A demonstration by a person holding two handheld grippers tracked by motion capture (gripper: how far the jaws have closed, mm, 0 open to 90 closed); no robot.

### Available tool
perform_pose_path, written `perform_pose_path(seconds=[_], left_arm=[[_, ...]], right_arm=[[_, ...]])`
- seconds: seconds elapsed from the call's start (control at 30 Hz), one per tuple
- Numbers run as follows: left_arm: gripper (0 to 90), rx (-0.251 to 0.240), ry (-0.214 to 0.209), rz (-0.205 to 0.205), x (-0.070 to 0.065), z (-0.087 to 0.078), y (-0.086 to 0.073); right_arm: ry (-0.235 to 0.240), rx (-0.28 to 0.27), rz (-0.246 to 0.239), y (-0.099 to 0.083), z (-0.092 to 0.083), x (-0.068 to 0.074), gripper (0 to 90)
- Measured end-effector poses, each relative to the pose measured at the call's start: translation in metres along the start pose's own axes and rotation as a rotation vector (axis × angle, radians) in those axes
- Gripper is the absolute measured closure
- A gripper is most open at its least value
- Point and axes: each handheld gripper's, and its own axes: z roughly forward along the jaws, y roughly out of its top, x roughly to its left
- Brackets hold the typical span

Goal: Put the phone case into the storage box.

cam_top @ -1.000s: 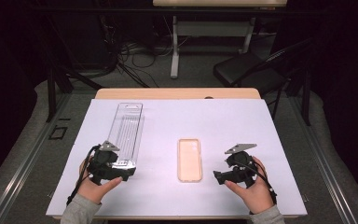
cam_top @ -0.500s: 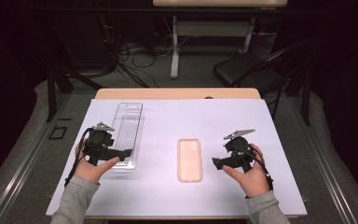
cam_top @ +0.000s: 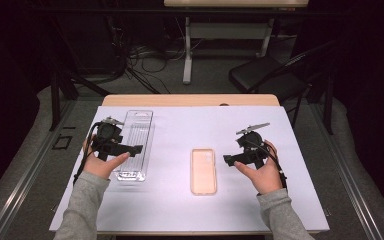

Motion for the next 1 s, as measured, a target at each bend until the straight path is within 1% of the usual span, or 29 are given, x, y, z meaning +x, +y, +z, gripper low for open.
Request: perform_pose_path(seconds=[0.13,0.23,0.33,0.43,0.47,0.53,0.57,0.63,0.67,0.7,0.77,0.83,0.87,0.9,0.97,1.0], left_arm=[[16.0,0.003,-0.008,0.000,0.003,0.004,0.000],[16.3,-0.008,-0.034,0.005,0.003,0.004,-0.001],[16.3,-0.018,-0.028,0.014,0.002,0.005,-0.003],[16.3,-0.013,-0.031,0.021,0.001,0.005,-0.004],[16.3,-0.013,-0.032,0.025,0.001,0.005,-0.004],[16.3,-0.020,-0.034,0.021,0.001,0.004,-0.004],[16.3,-0.027,-0.036,0.018,0.002,0.002,-0.004],[16.3,-0.031,-0.041,0.013,0.003,0.000,-0.005],[16.3,-0.034,-0.046,0.009,0.004,-0.001,-0.005],[16.3,-0.041,-0.058,-0.003,0.005,-0.002,-0.006],[16.3,-0.044,-0.062,-0.001,0.006,-0.003,-0.006],[16.3,-0.048,-0.060,0.000,0.007,-0.004,-0.006],[16.3,-0.051,-0.052,-0.002,0.007,-0.005,-0.007],[16.3,-0.051,-0.049,-0.004,0.008,-0.005,-0.007],[16.7,-0.049,-0.045,-0.005,0.009,-0.005,-0.008],[16.7,-0.049,-0.045,-0.005,0.009,-0.005,-0.008]], right_arm=[[0.000,-0.005,0.001,0.002,0.001,-0.002,17.6],[-0.004,-0.005,-0.003,0.002,0.002,-0.005,17.3],[-0.004,-0.014,-0.014,0.001,0.002,-0.005,16.1],[0.001,-0.015,-0.017,0.002,0.002,-0.003,16.0],[0.008,-0.012,-0.030,0.001,0.004,0.000,15.5],[0.010,-0.011,-0.032,0.001,0.005,0.000,15.3],[0.027,-0.001,-0.047,0.002,0.006,0.002,14.7],[0.034,0.001,-0.050,0.002,0.006,0.003,14.9],[0.052,0.006,-0.057,0.002,0.007,0.004,16.0],[0.057,0.013,-0.082,0.003,0.008,0.006,18.3],[0.063,0.023,-0.106,0.003,0.010,0.010,20.7],[0.087,0.026,-0.126,0.003,0.011,0.013,24.1],[0.091,0.035,-0.139,0.004,0.012,0.015,25.4],[0.093,0.043,-0.160,0.003,0.013,0.017,26.5],[0.084,0.052,-0.203,0.003,0.014,0.020,31.6],[0.084,0.052,-0.203,0.003,0.014,0.020,31.6]])
